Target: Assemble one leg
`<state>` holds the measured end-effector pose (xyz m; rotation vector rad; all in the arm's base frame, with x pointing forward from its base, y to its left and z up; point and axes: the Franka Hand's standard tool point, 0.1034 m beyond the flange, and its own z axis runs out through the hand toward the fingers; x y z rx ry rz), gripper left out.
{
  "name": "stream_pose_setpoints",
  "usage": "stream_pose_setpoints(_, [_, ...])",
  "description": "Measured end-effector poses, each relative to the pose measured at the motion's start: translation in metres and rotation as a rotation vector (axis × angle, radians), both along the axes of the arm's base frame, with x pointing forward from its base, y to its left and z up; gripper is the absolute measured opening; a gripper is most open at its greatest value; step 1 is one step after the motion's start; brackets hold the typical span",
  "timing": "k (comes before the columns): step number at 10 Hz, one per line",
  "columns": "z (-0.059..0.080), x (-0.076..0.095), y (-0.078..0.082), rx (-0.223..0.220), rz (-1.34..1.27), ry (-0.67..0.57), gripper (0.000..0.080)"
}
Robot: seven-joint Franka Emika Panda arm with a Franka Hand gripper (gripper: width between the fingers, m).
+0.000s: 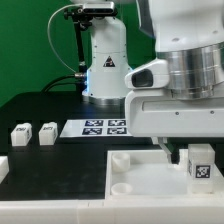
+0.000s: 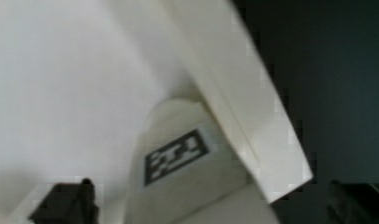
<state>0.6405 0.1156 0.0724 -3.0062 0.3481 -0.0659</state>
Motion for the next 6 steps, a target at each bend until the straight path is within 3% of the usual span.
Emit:
stream_pose_setpoints(2, [-0.0017,0.0000,-0.0027,-0.037,0.274,-0.030,0.0648])
stream_pose_setpoints(4, [-0.0047,-0.0003,-0.0027,-0.036,0.262,-0.034,0.0648])
stream_pose_setpoints(6, [-0.0049,-0.0005,-0.0024,-0.031,0.205,-0.028,0.0385])
